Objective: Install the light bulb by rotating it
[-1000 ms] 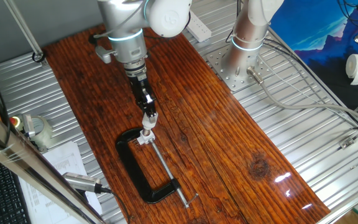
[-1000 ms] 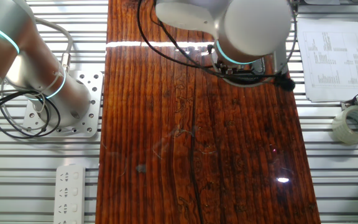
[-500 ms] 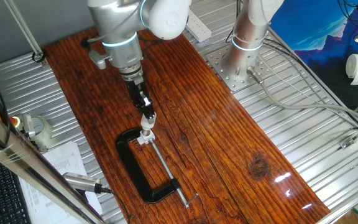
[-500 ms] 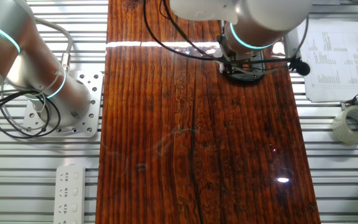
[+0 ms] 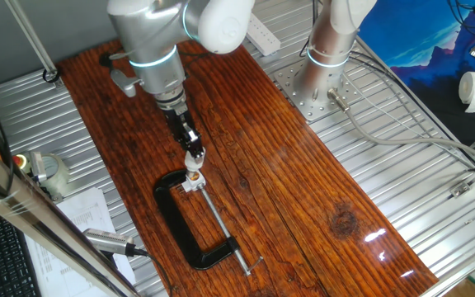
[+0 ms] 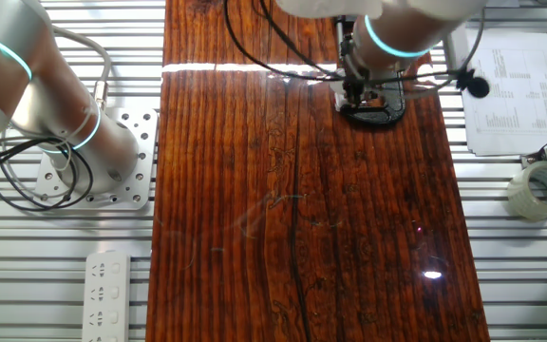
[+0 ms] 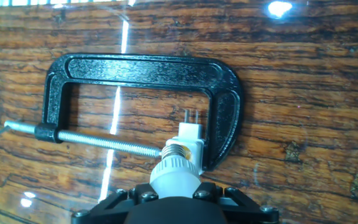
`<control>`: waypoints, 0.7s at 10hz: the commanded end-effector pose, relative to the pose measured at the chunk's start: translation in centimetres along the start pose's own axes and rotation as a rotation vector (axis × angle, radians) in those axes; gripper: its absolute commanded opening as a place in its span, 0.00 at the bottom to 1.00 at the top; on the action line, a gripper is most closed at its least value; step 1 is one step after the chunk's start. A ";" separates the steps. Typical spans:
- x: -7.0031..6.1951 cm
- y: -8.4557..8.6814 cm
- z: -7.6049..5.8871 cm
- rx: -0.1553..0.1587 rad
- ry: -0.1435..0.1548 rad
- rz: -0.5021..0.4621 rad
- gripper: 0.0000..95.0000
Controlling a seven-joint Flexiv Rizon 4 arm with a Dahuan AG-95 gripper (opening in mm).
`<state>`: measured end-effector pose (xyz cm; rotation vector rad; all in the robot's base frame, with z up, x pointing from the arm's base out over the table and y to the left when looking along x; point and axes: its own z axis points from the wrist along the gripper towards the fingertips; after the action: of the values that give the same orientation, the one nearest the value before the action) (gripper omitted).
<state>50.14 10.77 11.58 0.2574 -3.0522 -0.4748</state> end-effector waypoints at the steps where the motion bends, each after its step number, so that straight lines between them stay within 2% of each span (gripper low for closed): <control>1: -0.3 0.2 -0.5 0.030 0.030 -0.018 0.40; 4: -0.4 0.2 -0.5 0.057 0.070 -0.056 0.40; 5: -0.4 0.1 -0.4 0.071 0.109 -0.073 0.40; 7: -0.4 0.1 -0.3 0.087 0.138 -0.082 0.40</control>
<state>50.64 10.85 11.92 0.3998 -2.9412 -0.3154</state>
